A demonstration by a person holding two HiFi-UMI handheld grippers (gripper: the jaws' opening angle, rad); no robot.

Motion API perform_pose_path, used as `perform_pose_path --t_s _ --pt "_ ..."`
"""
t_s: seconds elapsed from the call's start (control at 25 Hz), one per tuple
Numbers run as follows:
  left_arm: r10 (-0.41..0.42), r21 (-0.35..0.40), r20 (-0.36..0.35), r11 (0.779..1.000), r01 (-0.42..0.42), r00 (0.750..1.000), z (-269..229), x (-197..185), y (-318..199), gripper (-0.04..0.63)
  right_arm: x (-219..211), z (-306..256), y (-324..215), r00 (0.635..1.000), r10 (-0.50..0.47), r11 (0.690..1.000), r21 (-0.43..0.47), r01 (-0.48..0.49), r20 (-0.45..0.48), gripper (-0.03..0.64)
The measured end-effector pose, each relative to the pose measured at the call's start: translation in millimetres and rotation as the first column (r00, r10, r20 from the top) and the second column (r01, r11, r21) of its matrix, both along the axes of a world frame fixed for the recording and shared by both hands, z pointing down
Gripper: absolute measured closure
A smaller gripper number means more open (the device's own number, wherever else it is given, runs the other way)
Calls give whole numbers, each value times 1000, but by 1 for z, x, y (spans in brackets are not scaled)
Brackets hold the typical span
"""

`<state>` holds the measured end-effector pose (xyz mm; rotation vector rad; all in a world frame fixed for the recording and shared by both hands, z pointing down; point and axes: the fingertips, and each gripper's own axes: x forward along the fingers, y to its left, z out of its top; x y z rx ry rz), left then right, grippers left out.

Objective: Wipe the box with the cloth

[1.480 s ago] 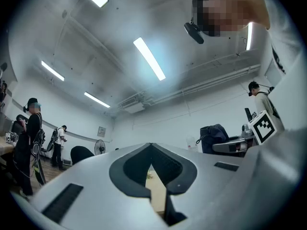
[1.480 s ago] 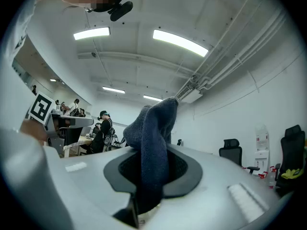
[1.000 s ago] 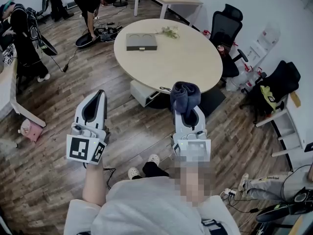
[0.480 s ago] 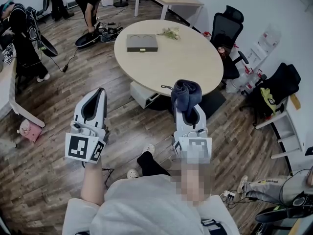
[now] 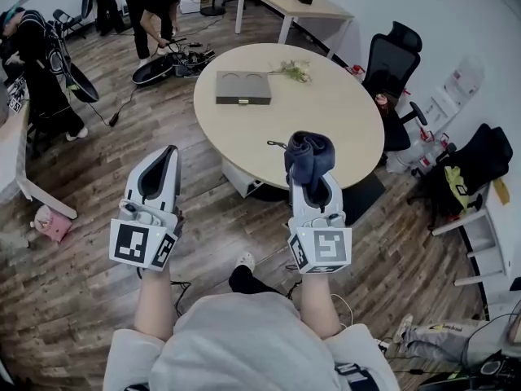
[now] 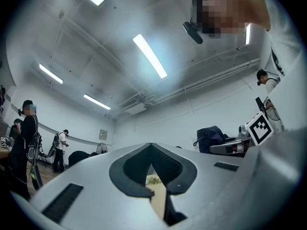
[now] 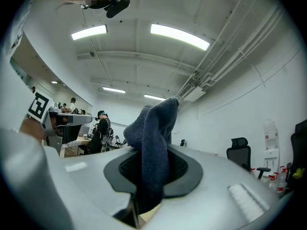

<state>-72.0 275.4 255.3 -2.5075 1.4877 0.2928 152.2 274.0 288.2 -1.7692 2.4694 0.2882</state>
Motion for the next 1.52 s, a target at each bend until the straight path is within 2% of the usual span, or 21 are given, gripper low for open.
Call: perform_pose_path --t_s 0.32,0.68,0.88,1.12,1.28,1.52 --pt "-41 4 -2 999 41 999 -9 16 -76 588 7 -13 -87 997 -72 997 11 72 -6 545" --pt "-78 20 -12 997 78 997 -11 33 -136 588 20 -11 -153 992 -124 992 14 124 -11 545" --pt "-95 33 -14 995 95 995 -12 49 -155 588 28 -12 -176 985 -167 985 32 168 -33 545" --pt "-116 17 6 993 116 993 -7 54 -170 588 29 -9 -191 976 -217 975 49 218 -19 545" --pt "-120 19 7 993 119 993 -7 53 -182 588 32 -9 -201 977 -213 975 65 213 0 551" --pt "-90 18 6 996 90 996 -8 54 -214 588 31 -5 -231 979 -202 979 22 202 11 549"
